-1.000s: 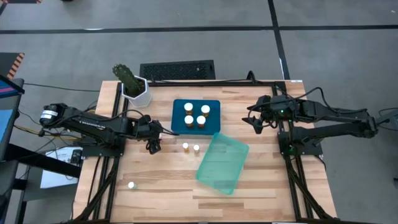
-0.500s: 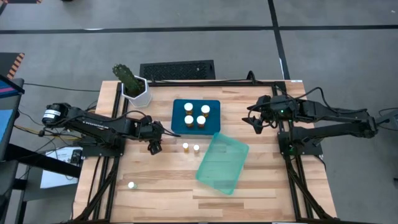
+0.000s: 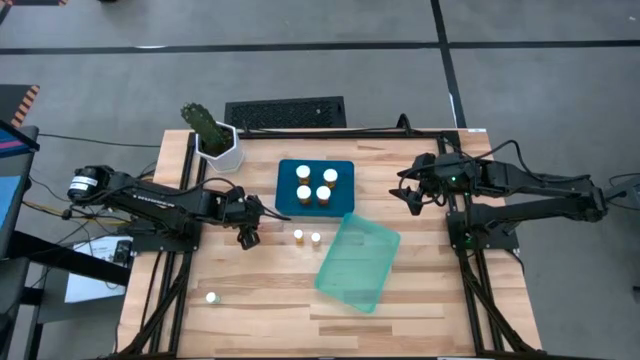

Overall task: Pick and place medicine bottles into bin by pill shape (circle, oval)
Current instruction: Put the small pink pill bottle into the green bin, then put the small green pill bottle into the green bin

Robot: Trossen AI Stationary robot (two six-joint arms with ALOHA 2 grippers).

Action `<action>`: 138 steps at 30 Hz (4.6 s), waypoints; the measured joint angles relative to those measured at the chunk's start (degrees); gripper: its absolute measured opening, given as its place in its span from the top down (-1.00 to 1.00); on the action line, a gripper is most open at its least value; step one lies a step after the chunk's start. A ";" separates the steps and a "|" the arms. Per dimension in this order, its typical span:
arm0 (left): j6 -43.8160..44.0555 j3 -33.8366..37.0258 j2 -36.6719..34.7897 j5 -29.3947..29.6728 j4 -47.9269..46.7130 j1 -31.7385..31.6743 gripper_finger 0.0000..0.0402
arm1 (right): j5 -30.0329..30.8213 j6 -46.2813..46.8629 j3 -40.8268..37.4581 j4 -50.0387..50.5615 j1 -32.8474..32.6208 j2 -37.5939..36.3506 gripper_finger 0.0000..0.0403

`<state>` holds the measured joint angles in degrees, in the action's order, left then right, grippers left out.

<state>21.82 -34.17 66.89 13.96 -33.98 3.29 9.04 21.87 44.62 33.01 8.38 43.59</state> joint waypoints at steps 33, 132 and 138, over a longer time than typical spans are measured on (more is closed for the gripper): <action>-8.14 -56.30 22.04 0.88 -3.28 0.00 0.44 | -0.02 0.15 0.00 -0.07 0.02 0.00 -0.66; 34.44 -45.12 11.22 -9.19 -40.49 40.68 -0.20 | 0.02 -0.96 0.00 2.69 0.02 0.00 -0.66; 44.01 -34.67 10.68 -7.90 -33.51 51.92 -0.20 | 0.00 -0.94 0.00 2.60 0.02 0.00 -0.66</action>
<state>65.83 -68.84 77.57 6.06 -67.49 55.21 9.04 20.93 44.62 35.62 8.40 43.59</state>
